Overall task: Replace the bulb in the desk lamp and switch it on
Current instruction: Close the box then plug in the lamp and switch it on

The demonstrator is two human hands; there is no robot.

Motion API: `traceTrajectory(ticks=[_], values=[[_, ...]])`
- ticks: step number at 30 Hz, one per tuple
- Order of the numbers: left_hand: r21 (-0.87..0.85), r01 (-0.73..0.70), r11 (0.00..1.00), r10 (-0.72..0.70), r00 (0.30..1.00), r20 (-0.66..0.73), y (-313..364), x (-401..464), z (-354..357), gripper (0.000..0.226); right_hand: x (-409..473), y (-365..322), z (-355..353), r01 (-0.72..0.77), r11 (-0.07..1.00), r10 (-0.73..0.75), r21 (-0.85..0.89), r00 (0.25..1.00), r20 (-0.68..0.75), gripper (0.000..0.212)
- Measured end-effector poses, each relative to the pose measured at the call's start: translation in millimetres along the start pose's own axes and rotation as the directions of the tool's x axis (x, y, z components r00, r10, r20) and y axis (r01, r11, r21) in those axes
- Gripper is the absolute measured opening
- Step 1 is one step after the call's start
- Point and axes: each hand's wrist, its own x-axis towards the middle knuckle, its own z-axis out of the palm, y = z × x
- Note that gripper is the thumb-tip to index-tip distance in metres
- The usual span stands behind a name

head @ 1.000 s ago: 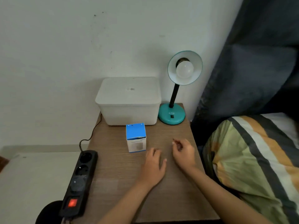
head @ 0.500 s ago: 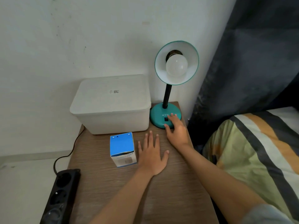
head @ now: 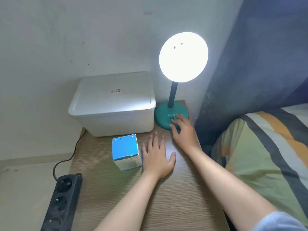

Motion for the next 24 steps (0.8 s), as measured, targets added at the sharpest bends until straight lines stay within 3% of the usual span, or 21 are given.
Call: traceTrajectory(ticks=[24], values=[[-0.002,0.015,1.0,-0.015,1.0,0.009,0.4,0.3,-1.2,0.079,1.1,1.7,2.4,0.047,0.998,-0.048,-0.047,0.999,-0.007,0.031]])
